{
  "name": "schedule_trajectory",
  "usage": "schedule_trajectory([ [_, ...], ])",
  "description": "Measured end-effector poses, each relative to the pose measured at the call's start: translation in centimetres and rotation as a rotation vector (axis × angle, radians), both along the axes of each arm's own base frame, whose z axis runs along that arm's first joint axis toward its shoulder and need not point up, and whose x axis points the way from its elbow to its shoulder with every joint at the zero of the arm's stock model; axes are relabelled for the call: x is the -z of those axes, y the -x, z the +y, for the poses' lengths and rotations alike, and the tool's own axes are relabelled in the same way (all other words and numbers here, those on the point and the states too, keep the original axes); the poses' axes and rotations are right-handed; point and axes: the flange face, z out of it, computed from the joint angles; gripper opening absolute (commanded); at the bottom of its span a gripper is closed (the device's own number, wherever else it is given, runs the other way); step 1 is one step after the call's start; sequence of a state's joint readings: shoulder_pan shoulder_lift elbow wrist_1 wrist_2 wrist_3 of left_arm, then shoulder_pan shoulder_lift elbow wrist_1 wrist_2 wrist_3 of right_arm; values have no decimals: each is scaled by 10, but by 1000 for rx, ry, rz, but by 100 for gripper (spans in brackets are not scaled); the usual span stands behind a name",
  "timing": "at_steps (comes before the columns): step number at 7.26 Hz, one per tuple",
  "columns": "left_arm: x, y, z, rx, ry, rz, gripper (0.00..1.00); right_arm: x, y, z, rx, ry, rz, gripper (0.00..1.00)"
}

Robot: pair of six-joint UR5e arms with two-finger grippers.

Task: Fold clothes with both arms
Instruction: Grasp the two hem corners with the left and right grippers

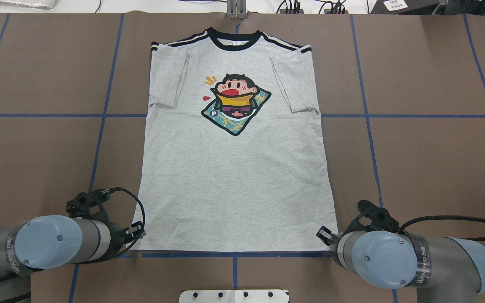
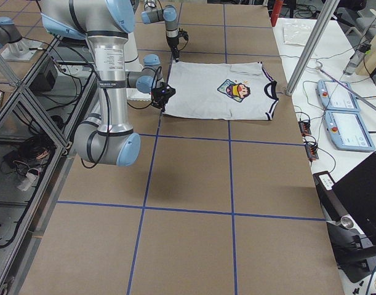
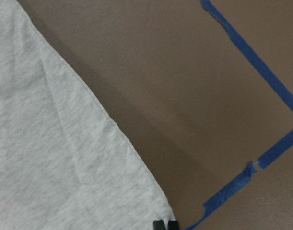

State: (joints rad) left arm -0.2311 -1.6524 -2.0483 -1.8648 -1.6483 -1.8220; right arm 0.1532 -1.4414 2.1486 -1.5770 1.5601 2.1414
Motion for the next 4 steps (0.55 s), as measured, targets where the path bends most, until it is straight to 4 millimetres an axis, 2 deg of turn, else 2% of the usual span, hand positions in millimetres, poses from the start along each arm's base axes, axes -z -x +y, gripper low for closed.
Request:
schedule_trajectory([
  [4,-3,-7,15,-32,10,-6,49,0,1,1,1,0,1,0],
])
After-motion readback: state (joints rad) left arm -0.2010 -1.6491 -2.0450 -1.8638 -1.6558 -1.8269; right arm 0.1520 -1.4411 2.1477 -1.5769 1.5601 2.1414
